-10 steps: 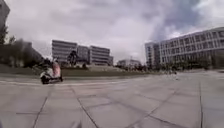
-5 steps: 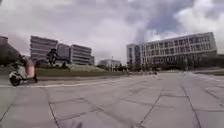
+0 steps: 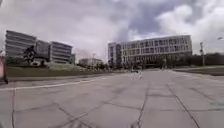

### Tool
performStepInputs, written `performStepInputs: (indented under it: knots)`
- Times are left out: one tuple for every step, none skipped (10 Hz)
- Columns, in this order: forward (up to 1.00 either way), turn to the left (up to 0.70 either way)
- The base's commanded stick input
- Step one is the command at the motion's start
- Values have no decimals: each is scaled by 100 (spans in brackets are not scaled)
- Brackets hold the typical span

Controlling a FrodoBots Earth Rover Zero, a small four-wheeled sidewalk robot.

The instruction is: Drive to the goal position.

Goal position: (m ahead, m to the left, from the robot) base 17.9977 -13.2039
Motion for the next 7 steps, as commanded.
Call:
performStepInputs:
  knots:
    - [70,-35]
    - [70,-35]
    - [70,-35]
    - [70,-35]
    - [70,-35]
    - [70,-35]
    - [70,-33]
